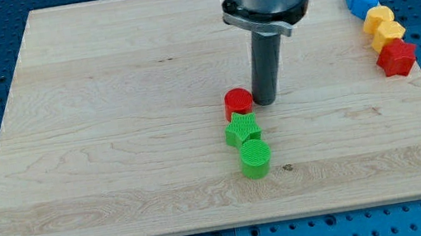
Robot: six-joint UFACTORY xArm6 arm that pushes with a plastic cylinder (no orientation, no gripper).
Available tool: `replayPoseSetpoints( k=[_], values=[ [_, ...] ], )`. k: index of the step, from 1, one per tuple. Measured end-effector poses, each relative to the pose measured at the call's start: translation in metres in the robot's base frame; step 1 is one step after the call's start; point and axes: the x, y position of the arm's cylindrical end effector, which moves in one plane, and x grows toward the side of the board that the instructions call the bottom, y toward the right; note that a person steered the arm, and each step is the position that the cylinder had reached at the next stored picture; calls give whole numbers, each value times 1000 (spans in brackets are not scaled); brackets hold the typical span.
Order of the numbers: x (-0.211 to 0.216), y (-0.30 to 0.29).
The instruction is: Place your arm to the parallel right of the green star
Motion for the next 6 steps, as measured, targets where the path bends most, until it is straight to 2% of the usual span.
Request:
replayPoseSetpoints(
  k=[4, 6],
  values=[
    [2, 50],
    [24, 58]
  ],
)
